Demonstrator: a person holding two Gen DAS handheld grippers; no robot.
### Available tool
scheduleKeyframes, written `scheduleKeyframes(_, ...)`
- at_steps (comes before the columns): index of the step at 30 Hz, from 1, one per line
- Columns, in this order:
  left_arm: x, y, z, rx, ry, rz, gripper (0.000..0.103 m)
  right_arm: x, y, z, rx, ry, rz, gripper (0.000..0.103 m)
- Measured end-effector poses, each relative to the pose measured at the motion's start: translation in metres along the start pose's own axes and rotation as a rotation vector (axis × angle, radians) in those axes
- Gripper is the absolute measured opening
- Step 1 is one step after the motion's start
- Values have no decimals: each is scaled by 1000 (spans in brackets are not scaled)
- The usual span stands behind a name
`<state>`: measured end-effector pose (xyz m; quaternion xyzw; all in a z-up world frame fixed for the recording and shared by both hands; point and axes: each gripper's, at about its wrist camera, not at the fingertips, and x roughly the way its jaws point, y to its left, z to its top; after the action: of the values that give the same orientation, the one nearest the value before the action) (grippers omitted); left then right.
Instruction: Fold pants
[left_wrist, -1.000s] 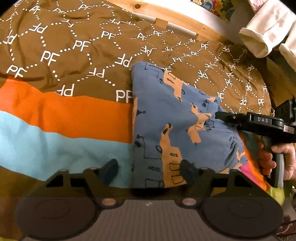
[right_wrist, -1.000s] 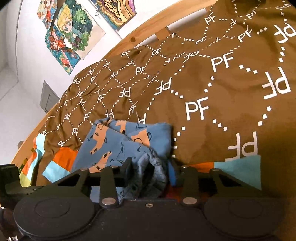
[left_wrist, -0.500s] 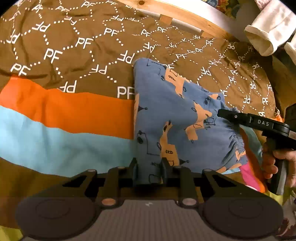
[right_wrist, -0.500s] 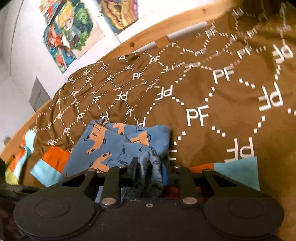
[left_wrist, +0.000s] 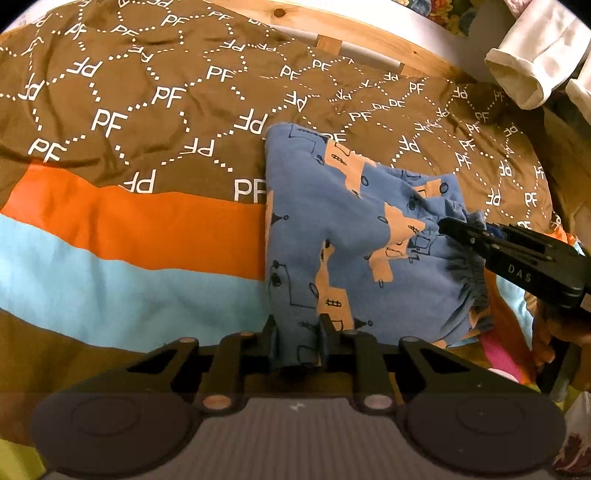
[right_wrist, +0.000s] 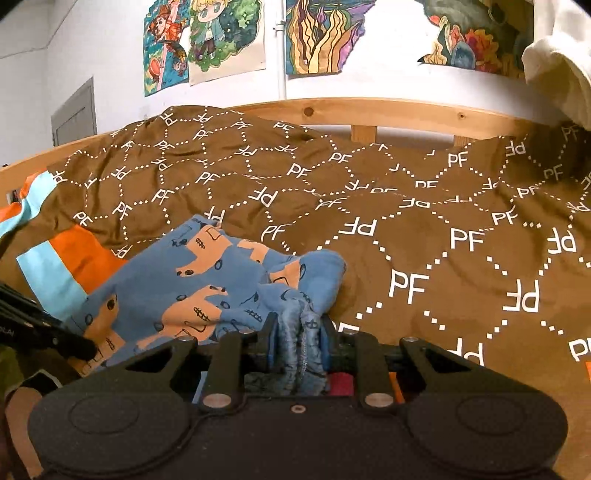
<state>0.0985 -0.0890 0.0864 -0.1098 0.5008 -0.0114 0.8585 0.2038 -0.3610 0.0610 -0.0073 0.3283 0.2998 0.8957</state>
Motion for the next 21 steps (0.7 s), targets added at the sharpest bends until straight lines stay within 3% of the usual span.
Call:
scheduleKeyframes(14,-17,-8,3,51,-78,-21,18,-23,24,8,-105,-69,-49,20)
scheduleKeyframes(21,-24,-9,26,46,-126,-55,17,-30,31,28,-185,-106,-81,19)
